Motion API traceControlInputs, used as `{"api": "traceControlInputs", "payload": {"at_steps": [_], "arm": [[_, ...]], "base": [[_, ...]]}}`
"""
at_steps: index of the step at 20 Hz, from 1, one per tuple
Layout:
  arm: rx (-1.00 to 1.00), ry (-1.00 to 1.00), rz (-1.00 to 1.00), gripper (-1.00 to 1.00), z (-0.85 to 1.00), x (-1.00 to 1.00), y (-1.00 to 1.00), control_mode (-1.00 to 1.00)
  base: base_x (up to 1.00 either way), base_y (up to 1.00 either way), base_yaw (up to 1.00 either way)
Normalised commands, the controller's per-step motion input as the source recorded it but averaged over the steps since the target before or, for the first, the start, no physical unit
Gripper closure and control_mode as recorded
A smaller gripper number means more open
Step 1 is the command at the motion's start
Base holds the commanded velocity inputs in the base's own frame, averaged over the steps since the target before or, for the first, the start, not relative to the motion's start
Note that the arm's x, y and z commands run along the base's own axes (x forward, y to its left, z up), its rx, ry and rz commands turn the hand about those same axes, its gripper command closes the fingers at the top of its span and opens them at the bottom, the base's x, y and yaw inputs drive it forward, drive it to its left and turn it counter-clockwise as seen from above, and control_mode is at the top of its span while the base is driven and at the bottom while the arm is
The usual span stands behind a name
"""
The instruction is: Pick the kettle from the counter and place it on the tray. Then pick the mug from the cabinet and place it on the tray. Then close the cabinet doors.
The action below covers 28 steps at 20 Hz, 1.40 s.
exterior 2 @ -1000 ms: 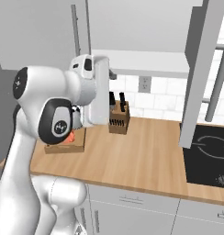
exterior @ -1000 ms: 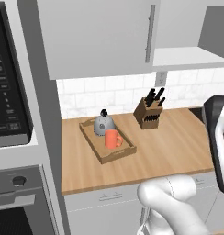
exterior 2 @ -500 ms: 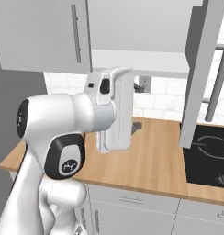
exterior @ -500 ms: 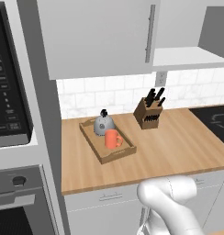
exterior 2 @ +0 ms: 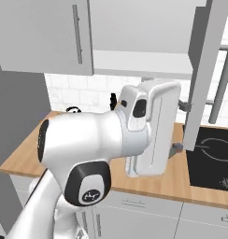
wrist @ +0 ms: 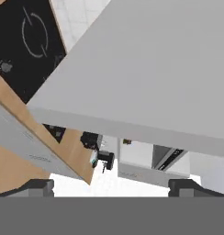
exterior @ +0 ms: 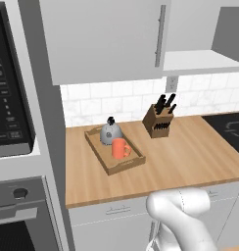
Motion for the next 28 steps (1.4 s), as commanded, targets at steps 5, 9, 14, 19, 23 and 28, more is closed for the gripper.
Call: {"api": "traceControlInputs", "payload": {"at_steps": [5,9,14,19,23,28], "arm": [[0.0,-0.12,-0.01,-1.0,0.07,-0.35,-0.51,-1.0],[0.0,-0.03,0.0,-1.0,0.03,0.03,-0.39,-1.0],[-0.01,0.0,0.03,-1.0,0.0,0.26,-0.18,-1.0],[-0.03,0.0,0.09,-1.0,0.0,0.32,-0.07,-1.0],[-0.04,0.0,0.15,-1.0,0.0,0.33,0.0,-1.0],[-0.03,0.0,0.16,-1.0,0.05,0.36,0.0,-1.0]], "base": [[0.0,0.0,0.0],[0.0,0.0,0.0],[0.0,0.0,0.0],[0.0,0.0,0.0],[0.0,0.0,0.0],[0.0,0.0,0.0]]}}
